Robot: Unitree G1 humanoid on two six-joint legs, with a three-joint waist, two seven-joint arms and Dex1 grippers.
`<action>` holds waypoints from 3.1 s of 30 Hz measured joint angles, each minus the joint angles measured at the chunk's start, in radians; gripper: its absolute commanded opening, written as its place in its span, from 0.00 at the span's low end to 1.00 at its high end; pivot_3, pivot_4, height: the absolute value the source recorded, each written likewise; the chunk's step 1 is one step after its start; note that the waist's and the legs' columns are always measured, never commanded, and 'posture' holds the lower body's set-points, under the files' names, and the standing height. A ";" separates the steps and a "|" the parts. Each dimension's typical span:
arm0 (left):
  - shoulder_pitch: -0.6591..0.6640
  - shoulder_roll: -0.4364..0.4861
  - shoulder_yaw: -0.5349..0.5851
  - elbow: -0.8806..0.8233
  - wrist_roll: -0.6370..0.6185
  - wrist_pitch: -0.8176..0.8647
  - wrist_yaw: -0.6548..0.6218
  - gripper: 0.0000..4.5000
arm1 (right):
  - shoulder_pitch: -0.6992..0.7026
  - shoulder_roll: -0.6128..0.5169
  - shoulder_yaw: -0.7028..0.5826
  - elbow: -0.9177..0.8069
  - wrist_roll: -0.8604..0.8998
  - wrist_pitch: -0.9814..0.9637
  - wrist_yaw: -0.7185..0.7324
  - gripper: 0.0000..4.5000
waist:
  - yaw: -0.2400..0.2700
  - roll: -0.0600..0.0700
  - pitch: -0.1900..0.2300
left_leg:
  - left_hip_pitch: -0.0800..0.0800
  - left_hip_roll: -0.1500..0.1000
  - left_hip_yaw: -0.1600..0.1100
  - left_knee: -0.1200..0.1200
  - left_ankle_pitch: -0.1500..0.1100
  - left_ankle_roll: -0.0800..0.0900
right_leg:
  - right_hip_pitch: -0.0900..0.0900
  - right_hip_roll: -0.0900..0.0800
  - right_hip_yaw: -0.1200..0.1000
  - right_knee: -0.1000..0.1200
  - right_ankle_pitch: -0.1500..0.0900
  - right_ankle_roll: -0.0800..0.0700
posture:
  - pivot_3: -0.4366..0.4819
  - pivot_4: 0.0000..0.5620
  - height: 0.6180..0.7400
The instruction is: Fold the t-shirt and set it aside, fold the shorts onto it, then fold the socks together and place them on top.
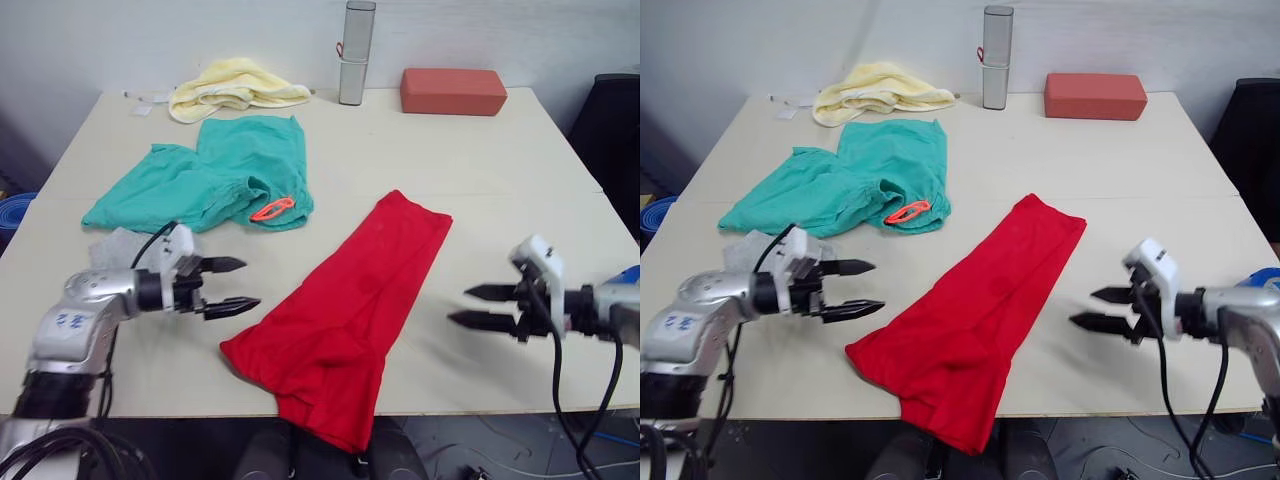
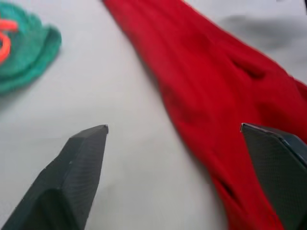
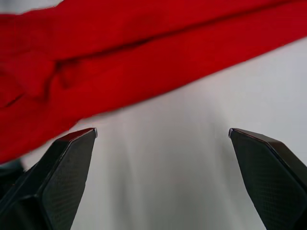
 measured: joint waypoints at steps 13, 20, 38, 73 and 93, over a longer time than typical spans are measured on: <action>-0.541 -0.416 -0.210 0.727 0.257 -0.217 0.088 0.99 | 0.053 0.354 0.008 -0.333 0.157 0.317 -0.425 1.00 | 0.023 -0.003 0.001 | -0.013 -0.002 -0.002 0.012 0.002 -0.002 | -0.006 0.001 -0.002 0.005 0.003 0.005 | 0.48 0.27 1.00; -0.657 -0.515 -0.212 1.000 0.347 -0.271 0.159 0.99 | 0.040 0.465 0.003 -0.411 0.161 0.414 -0.556 1.00 | 0.027 -0.005 0.000 | -0.013 -0.003 -0.002 0.012 0.003 0.000 | -0.007 0.001 -0.003 0.004 0.003 0.005 | 0.48 0.27 1.00; -0.690 -0.600 -0.167 1.123 0.388 -0.291 0.185 0.05 | 0.080 0.452 0.107 -0.374 0.060 0.266 -0.613 0.03 | 0.027 -0.008 -0.003 | -0.012 -0.004 -0.003 0.012 0.003 0.001 | -0.005 0.001 -0.004 0.005 0.003 0.005 | 0.48 0.27 1.00; -0.207 -0.631 -0.024 0.363 0.261 -0.087 0.475 0.16 | -0.060 0.069 0.136 0.154 -0.118 -0.219 -0.224 0.09 | 0.030 -0.009 -0.003 | -0.010 -0.003 -0.003 0.013 0.004 -0.002 | -0.003 0.000 -0.003 0.004 0.003 0.006 | 0.48 0.27 1.00; -0.034 -0.137 -0.189 0.354 0.337 -1.011 -0.110 1.00 | 0.025 -0.032 0.095 0.834 -0.580 -1.920 0.321 1.00 | 0.017 -0.005 -0.001 | 0.006 -0.003 0.000 0.009 0.002 -0.001 | 0.014 0.001 -0.003 -0.004 0.003 0.005 | 0.48 0.27 1.00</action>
